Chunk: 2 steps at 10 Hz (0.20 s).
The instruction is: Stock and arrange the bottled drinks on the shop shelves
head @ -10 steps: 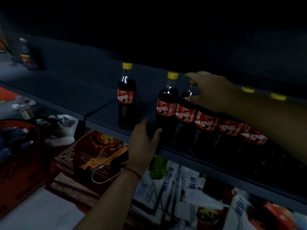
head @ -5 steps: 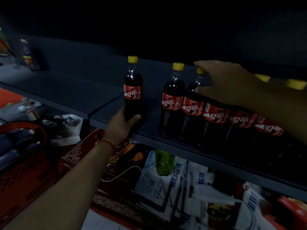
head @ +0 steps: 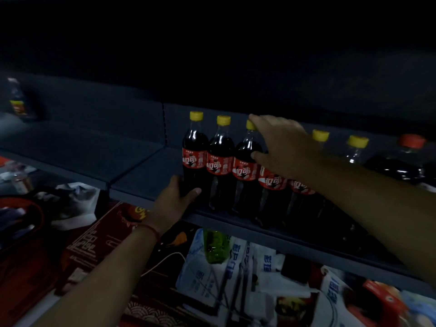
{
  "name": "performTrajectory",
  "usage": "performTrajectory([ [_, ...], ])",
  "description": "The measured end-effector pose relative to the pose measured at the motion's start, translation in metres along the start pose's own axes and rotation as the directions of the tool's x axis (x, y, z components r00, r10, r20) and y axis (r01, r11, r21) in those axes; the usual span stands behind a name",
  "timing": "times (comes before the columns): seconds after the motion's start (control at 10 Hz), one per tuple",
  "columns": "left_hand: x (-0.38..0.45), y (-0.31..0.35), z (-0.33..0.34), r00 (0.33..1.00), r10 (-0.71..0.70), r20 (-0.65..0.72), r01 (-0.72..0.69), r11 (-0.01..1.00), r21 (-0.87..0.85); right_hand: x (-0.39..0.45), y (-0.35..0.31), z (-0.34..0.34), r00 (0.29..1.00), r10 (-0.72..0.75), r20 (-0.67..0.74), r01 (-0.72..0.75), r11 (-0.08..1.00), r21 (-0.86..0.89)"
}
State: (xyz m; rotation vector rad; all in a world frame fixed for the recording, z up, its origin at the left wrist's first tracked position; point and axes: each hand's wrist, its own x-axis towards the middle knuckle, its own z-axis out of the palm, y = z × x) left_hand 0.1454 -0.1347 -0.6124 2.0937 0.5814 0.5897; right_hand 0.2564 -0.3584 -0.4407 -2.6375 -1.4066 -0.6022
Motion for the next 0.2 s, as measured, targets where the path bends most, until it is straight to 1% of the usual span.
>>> performTrajectory([
  [0.1, -0.005, 0.035, -0.017, 0.966, 0.198, -0.165, -0.176, 0.975, 0.136, -0.008, 0.004, -0.01, 0.999, 0.02, 0.025, -0.021, 1.0, 0.022],
  [0.2, -0.002, 0.093, -0.038, 0.82, 0.534, -0.209, -0.404, 0.797, 0.45, -0.022, 0.018, -0.026, 0.998, 0.061, 0.015, -0.06, 0.998, -0.025],
])
